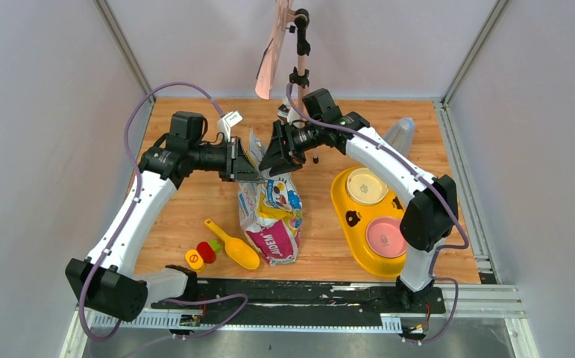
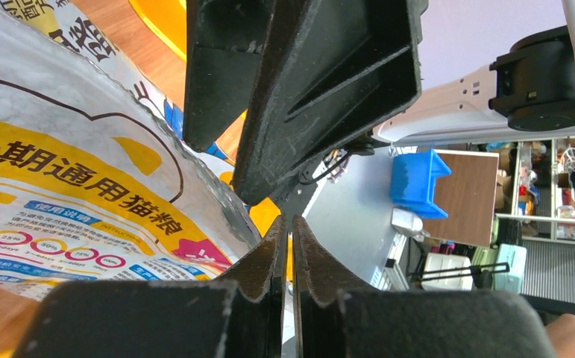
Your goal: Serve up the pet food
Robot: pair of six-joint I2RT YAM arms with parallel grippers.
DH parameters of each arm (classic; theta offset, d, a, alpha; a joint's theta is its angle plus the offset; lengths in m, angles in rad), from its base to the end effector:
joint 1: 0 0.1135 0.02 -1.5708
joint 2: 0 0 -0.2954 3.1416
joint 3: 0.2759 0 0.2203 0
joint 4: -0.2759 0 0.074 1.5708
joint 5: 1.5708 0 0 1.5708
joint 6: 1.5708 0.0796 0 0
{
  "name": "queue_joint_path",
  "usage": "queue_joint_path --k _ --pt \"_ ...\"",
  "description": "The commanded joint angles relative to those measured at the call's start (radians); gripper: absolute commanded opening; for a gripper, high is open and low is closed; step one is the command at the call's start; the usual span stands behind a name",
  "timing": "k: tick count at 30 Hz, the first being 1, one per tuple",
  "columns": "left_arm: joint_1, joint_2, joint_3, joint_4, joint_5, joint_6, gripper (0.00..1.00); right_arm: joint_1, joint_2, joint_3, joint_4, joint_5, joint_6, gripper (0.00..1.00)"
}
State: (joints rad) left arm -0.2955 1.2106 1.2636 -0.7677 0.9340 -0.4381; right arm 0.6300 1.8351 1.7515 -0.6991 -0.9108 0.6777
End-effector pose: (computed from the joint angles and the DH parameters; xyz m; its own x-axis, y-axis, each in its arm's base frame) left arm 0.1880 -0.1241 0.3816 -0.8877 0.0065 -0.4604 0.4169 0.4359 -0.7976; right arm 0.2866 0.2868 0.3541 -0.9542 -0.2199 -0.2030 -0.2767 0.3894 0.8785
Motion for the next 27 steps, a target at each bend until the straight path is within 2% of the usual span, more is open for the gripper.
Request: queue_joint_path --k 1,4,7,10,12,16,18,21,27 --pt "-0.015 -0.002 -0.006 0.006 0.023 0.04 0.12 0.004 0.004 0.022 0.053 -0.055 0.007 0.56" --pt "-0.028 -0.013 0.011 0.008 0.041 0.067 0.16 0.009 0.018 0.033 0.084 -0.08 0.036 0.61" --pt "-0.03 -0.037 0.046 0.001 0.083 0.115 0.23 0.026 0.047 0.075 0.073 -0.053 0.035 0.59" --pt "-0.023 -0.073 0.096 -0.058 0.089 0.184 0.37 0.045 0.06 0.122 0.003 0.039 0.002 0.55" --pt "0.042 -0.111 0.117 -0.08 0.047 0.206 0.4 0.052 0.047 0.144 -0.049 0.133 -0.02 0.53" --pt "0.215 -0.186 0.098 -0.067 -0.046 0.203 0.44 0.071 0.001 0.162 -0.11 0.279 -0.058 0.53" --pt "0.248 -0.207 0.08 -0.077 -0.156 0.223 0.47 0.089 -0.013 0.175 -0.13 0.332 -0.089 0.53" --pt "0.255 -0.21 0.051 -0.084 -0.282 0.255 0.48 0.129 -0.024 0.213 -0.175 0.445 -0.143 0.54" --pt "0.257 -0.206 0.005 -0.051 -0.297 0.211 0.49 0.142 -0.049 0.224 -0.193 0.481 -0.166 0.54"
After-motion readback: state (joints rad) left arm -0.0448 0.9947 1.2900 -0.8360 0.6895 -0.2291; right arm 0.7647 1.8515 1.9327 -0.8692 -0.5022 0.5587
